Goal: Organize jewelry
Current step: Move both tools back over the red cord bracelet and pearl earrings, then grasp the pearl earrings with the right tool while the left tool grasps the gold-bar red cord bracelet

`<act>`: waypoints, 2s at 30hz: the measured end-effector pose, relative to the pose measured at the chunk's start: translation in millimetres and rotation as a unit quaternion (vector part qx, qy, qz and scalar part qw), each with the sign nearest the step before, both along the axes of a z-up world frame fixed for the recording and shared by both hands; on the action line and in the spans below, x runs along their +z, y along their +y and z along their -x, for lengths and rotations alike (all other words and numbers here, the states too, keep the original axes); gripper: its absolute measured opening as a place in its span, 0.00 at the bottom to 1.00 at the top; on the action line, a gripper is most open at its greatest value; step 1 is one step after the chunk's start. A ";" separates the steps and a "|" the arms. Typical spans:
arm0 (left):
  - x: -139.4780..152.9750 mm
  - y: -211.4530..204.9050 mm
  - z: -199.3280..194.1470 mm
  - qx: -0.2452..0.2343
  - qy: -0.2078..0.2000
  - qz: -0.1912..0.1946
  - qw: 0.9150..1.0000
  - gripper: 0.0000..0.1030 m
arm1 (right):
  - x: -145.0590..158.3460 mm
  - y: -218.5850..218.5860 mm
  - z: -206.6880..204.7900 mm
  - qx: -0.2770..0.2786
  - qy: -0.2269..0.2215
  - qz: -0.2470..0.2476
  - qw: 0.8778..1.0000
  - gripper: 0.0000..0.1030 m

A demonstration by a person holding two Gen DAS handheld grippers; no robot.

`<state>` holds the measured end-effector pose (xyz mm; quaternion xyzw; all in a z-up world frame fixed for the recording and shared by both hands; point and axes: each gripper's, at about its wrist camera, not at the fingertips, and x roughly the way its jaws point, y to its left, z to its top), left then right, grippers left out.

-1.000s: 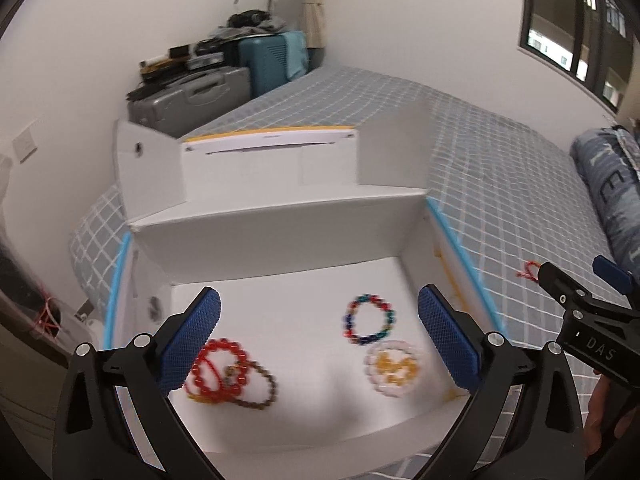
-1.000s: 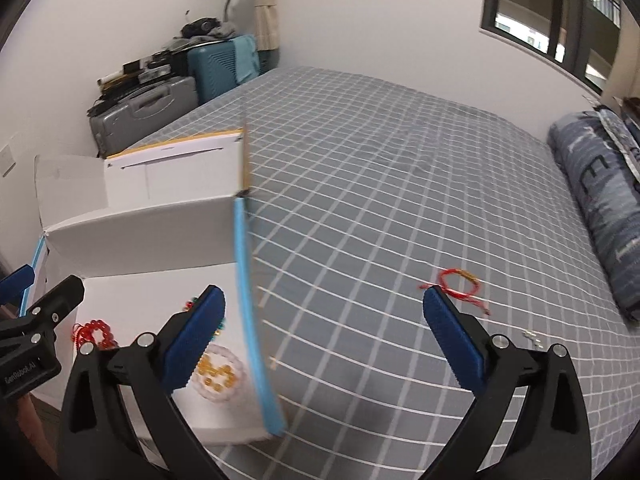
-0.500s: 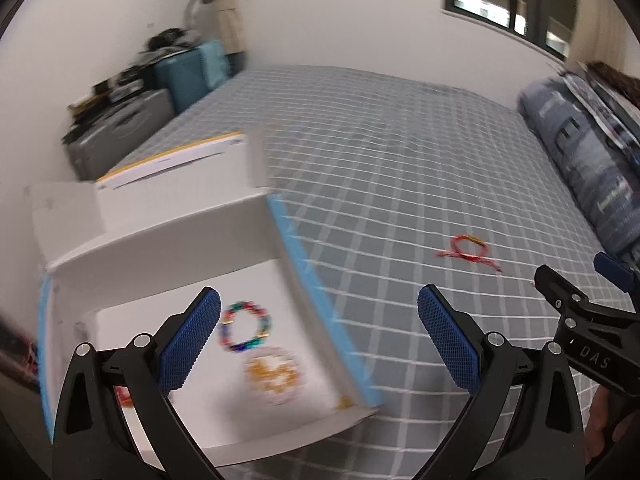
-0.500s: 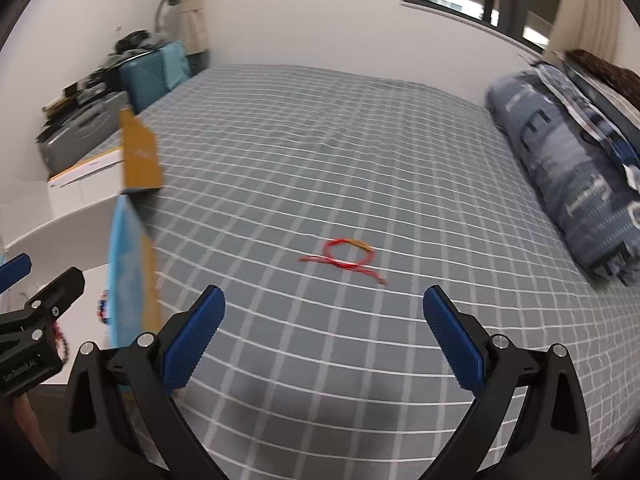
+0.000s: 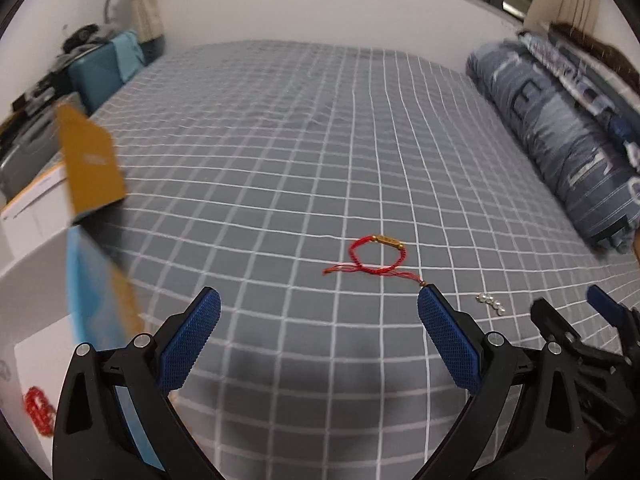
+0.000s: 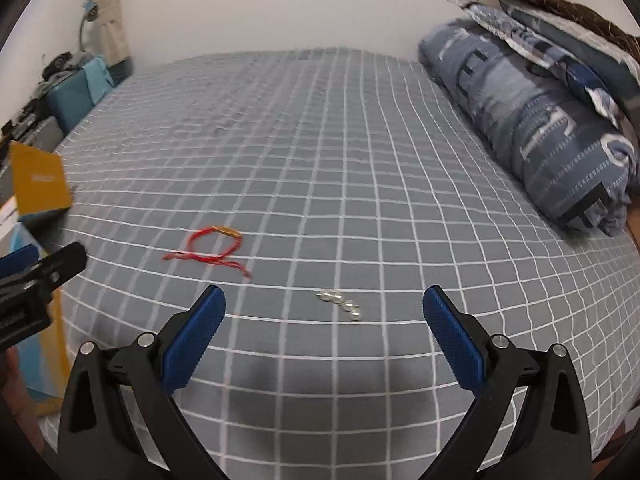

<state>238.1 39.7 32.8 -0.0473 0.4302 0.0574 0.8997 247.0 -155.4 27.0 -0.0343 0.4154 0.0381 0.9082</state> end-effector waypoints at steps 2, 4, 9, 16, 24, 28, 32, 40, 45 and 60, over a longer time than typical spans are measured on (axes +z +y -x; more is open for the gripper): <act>-10.9 -9.8 -15.9 -0.005 0.006 -0.005 1.000 0.94 | -7.9 -6.1 -7.1 0.002 0.004 -0.005 1.000 0.90; -23.6 -21.7 -36.9 -0.014 0.012 -0.009 1.000 0.94 | -16.9 -10.4 -14.3 0.004 0.011 0.002 1.000 0.88; -53.2 -32.7 -74.5 -0.029 0.025 -0.007 0.999 0.94 | -37.2 -18.6 -34.1 0.011 0.029 -0.008 0.999 0.79; -89.5 -38.1 -106.5 -0.034 0.037 -0.004 0.999 0.94 | -69.1 -21.8 -54.9 0.026 0.053 0.007 0.998 0.66; -112.2 -39.9 -128.4 -0.034 0.053 -0.003 0.998 0.94 | -88.6 -27.3 -71.5 0.029 0.070 -0.004 0.997 0.61; -118.8 -40.1 -133.6 -0.034 0.057 0.001 0.998 0.94 | -99.4 -25.8 -75.7 0.033 0.084 -0.001 0.996 0.54; -126.5 -41.6 -134.7 -0.035 0.064 -0.005 0.997 0.93 | -102.9 -23.3 -76.0 0.039 0.091 0.000 0.995 0.47; -125.8 -42.3 -132.0 -0.034 0.067 -0.013 0.997 0.73 | -106.7 -16.2 -76.1 0.055 0.104 0.012 0.993 0.26; -122.5 -42.5 -124.8 -0.040 0.069 -0.012 0.997 0.53 | -107.6 -17.7 -76.1 0.051 0.107 0.015 0.993 0.13; -111.8 -46.8 -117.4 -0.047 0.056 -0.025 0.997 0.10 | -103.8 -18.5 -76.2 0.039 0.102 0.012 0.994 0.11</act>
